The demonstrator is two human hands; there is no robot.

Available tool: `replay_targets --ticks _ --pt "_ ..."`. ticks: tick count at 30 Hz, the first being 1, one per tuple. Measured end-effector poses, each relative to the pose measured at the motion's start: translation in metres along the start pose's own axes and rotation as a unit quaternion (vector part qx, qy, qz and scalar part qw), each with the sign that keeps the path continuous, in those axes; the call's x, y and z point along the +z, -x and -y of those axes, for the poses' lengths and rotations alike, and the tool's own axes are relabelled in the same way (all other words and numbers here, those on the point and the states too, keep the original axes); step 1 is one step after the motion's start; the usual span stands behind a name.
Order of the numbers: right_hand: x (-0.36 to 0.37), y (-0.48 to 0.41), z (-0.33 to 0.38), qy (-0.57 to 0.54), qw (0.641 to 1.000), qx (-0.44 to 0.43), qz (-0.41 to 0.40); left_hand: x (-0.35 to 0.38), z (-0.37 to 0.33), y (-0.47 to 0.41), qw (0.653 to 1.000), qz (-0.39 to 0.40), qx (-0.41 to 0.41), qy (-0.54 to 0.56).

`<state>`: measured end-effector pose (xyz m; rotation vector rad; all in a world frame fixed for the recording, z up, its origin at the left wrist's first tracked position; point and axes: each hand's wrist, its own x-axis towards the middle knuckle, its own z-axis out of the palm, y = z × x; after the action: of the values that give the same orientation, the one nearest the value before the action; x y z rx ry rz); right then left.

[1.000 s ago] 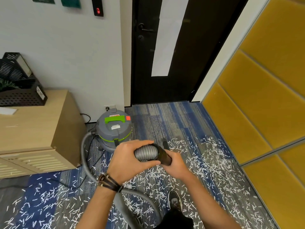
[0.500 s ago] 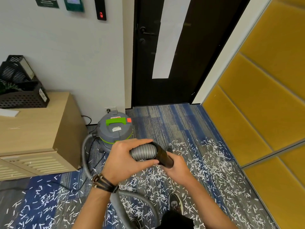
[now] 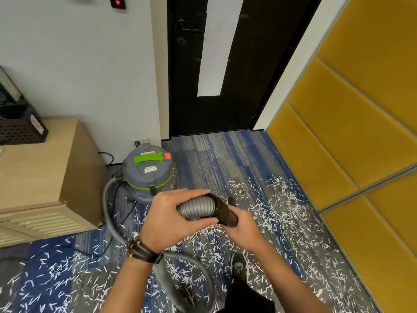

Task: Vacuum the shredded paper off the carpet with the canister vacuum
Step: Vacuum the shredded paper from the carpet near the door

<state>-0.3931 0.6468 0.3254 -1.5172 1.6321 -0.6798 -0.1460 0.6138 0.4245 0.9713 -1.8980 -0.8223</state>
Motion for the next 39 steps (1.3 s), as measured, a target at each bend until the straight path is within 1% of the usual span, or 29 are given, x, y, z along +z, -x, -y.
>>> replay_targets --ticks 2,8,11,15,22,25,30,34,39 --pt "0.000 -0.003 0.000 0.008 1.000 0.005 -0.004 -0.001 0.000 0.000 1.000 -0.009 -0.004 -0.011" --pt "0.001 -0.011 -0.001 0.011 1.000 -0.006 -0.001 0.010 0.007 0.001 0.999 0.020 -0.021 -0.022" --pt "0.005 -0.009 -0.005 0.010 1.000 -0.014 -0.008 0.014 0.008 -0.001 0.999 0.034 -0.024 -0.012" --pt "0.009 -0.001 -0.016 0.010 1.000 0.003 -0.016 0.014 0.010 -0.002 0.998 0.054 -0.015 0.012" --pt "-0.011 -0.012 -0.017 0.025 0.999 -0.019 -0.026 0.019 0.000 -0.002 1.000 -0.008 -0.014 -0.002" --pt "-0.018 -0.021 -0.021 0.038 0.998 -0.033 -0.024 0.026 -0.003 -0.006 0.999 -0.011 -0.030 -0.023" --pt "-0.029 -0.032 -0.032 0.031 0.999 -0.020 0.015 0.048 0.000 -0.013 0.997 0.003 -0.057 -0.048" --pt "-0.044 -0.019 -0.051 0.006 1.000 -0.026 0.001 0.069 -0.016 -0.021 0.999 0.004 -0.039 -0.026" --pt "-0.084 -0.022 -0.063 0.006 0.999 -0.033 -0.024 0.098 -0.042 -0.039 0.998 -0.040 -0.012 -0.042"
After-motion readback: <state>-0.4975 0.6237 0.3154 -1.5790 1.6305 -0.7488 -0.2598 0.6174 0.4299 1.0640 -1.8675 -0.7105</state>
